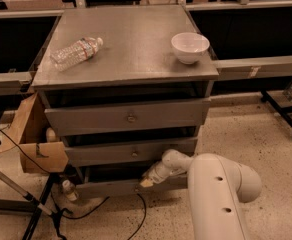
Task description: Open bottom drawer
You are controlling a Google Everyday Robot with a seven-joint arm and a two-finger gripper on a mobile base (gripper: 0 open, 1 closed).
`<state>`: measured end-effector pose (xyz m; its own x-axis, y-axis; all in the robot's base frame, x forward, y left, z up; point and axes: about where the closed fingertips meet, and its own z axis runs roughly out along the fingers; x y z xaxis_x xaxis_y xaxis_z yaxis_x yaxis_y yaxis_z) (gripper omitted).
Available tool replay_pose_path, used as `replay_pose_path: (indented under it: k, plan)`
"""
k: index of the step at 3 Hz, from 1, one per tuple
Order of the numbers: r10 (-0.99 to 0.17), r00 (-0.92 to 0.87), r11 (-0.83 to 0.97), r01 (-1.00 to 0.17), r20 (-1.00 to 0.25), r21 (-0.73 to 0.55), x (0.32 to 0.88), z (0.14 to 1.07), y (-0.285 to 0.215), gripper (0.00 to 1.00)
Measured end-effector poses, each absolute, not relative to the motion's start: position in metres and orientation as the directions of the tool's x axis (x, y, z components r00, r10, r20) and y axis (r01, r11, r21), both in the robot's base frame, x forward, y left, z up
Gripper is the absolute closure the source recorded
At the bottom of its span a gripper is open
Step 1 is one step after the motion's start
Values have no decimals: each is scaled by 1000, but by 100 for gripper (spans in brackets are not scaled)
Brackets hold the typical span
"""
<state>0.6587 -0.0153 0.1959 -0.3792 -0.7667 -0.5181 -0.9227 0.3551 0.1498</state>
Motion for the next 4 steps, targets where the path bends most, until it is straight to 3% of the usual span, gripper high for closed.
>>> replay_pose_path:
  k: [1,3,4]
  plan:
    - [-769,-383,365,-920,-512,139,661,201,-23,46]
    - [-773,-387,366,-919,-503,144,654,202,-20,0]
    - [-773,-387,366,-919,-503,144,654,202,-20,0]
